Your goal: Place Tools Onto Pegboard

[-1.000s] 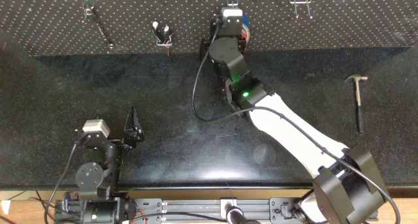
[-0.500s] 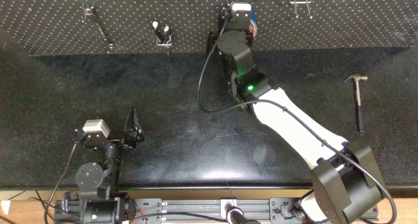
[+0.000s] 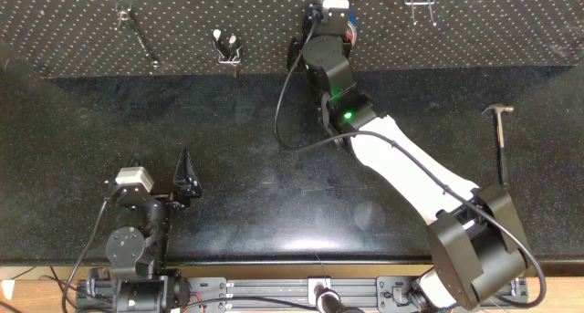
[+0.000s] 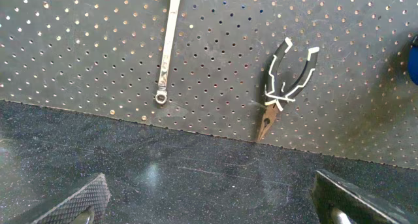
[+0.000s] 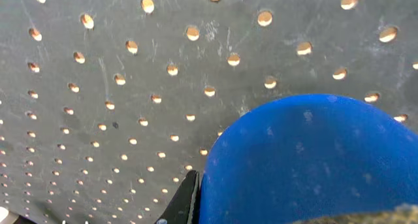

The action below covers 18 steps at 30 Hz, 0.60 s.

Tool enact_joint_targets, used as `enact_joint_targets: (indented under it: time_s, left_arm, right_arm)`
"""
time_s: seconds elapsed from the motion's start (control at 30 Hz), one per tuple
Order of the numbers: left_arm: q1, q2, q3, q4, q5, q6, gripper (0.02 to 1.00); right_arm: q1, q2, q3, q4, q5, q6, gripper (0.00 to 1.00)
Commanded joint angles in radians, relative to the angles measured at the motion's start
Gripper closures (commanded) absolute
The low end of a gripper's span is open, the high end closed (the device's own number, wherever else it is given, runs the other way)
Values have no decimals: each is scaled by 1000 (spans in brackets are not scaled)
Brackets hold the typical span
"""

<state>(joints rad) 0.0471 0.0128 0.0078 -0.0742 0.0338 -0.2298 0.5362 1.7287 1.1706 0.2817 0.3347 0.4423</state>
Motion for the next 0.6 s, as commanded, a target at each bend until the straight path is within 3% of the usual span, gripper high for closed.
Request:
enact_joint_targets:
  time_s: [0.03,0.6]
  left_arm:
    - [4,-10,-2,-5,-3,2,23]
    - [4,-10,-2,-5,-3,2,23]
  right_arm:
    - [-23,47,48,-3,11,21,925]
    - [-45,82,60,1,11,35,923]
